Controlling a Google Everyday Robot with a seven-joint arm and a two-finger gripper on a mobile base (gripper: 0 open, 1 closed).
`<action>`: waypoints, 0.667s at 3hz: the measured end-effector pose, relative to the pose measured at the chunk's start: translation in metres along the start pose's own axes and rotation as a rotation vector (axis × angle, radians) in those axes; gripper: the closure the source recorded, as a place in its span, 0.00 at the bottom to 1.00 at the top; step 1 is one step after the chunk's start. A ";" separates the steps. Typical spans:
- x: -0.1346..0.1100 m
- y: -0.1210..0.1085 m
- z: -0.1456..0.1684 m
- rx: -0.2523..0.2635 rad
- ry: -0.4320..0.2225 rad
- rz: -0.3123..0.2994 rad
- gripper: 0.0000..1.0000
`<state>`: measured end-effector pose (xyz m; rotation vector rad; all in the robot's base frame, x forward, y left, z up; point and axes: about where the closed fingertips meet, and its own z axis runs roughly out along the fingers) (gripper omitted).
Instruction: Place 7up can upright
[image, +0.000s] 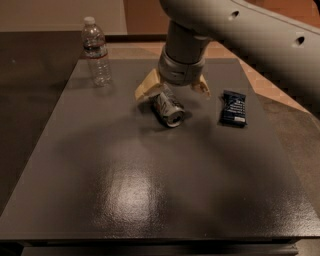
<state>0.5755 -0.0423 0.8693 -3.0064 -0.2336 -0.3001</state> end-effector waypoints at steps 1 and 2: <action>-0.002 0.001 0.004 -0.019 -0.026 -0.019 0.00; -0.003 -0.001 0.009 -0.039 -0.041 -0.035 0.00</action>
Offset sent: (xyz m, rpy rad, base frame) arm -0.0034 0.0030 -0.0133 -0.0846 0.0498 0.0450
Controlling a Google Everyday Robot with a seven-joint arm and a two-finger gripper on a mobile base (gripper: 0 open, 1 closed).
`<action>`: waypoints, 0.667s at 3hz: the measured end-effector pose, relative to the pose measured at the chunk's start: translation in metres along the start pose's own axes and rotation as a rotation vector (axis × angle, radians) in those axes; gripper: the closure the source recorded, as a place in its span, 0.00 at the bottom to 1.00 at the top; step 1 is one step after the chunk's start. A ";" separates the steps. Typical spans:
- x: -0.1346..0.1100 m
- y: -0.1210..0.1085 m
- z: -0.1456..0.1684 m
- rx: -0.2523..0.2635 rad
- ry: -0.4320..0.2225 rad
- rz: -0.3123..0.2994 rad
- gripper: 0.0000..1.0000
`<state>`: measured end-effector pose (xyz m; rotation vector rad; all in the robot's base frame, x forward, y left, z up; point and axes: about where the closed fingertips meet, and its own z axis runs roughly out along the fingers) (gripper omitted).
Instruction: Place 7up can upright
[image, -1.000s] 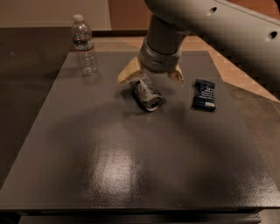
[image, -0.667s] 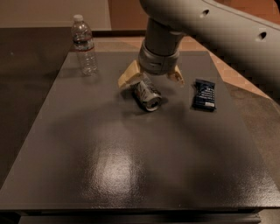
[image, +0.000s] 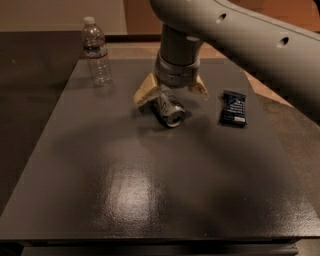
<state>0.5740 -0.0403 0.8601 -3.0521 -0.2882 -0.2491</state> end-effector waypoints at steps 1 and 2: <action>-0.001 0.000 0.004 -0.014 -0.015 -0.009 0.18; -0.003 0.001 0.005 -0.023 -0.025 -0.017 0.42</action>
Offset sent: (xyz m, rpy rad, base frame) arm -0.0053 -0.0055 -0.0066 -0.0513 0.0393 0.0200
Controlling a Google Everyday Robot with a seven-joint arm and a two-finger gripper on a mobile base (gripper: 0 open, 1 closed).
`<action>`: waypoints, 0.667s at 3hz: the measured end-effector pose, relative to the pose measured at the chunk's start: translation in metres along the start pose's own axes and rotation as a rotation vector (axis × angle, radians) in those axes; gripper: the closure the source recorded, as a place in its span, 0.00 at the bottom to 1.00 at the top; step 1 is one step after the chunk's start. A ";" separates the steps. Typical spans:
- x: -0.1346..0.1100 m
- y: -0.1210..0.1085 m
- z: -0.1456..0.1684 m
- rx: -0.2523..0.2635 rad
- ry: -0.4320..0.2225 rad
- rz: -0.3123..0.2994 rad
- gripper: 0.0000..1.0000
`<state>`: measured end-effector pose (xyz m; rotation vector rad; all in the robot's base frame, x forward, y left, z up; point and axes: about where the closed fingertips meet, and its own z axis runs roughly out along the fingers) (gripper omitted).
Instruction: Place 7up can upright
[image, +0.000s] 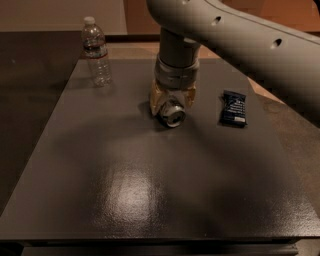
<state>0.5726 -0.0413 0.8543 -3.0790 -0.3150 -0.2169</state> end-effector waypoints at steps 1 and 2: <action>-0.001 0.001 -0.001 -0.005 -0.005 -0.009 0.64; 0.001 0.000 -0.006 0.006 0.002 -0.004 0.88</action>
Offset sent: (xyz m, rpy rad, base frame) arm -0.0030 -0.0022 0.0135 0.0117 0.0074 -0.0008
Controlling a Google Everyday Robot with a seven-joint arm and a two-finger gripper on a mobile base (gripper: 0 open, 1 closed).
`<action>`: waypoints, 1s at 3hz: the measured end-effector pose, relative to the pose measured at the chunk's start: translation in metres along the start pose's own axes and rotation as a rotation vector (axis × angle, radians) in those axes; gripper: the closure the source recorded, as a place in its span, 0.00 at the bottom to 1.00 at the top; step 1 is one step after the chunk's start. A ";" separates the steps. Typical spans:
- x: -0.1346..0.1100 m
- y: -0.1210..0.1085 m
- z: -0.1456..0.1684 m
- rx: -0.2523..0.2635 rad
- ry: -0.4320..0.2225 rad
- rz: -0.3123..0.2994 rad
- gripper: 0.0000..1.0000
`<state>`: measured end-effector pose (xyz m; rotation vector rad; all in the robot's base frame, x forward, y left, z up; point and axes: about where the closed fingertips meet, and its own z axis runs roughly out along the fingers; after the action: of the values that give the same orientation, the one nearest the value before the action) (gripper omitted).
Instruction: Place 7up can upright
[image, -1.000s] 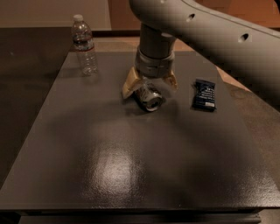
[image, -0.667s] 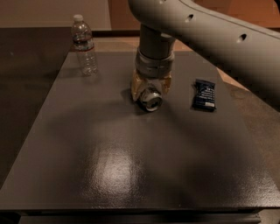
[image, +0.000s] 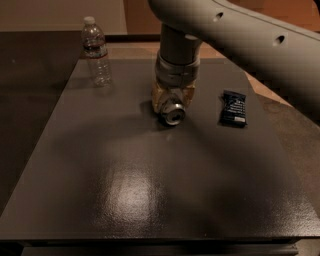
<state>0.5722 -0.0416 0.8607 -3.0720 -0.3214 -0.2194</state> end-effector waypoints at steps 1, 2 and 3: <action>0.007 -0.010 -0.021 0.053 0.053 0.063 1.00; 0.014 -0.029 -0.046 0.136 0.123 0.177 1.00; 0.019 -0.044 -0.064 0.207 0.185 0.325 1.00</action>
Offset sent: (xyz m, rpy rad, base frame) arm 0.0021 0.0471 0.0859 0.3309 -0.1362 -0.3244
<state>0.5723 0.0015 0.9283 -2.8158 0.1543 -0.4202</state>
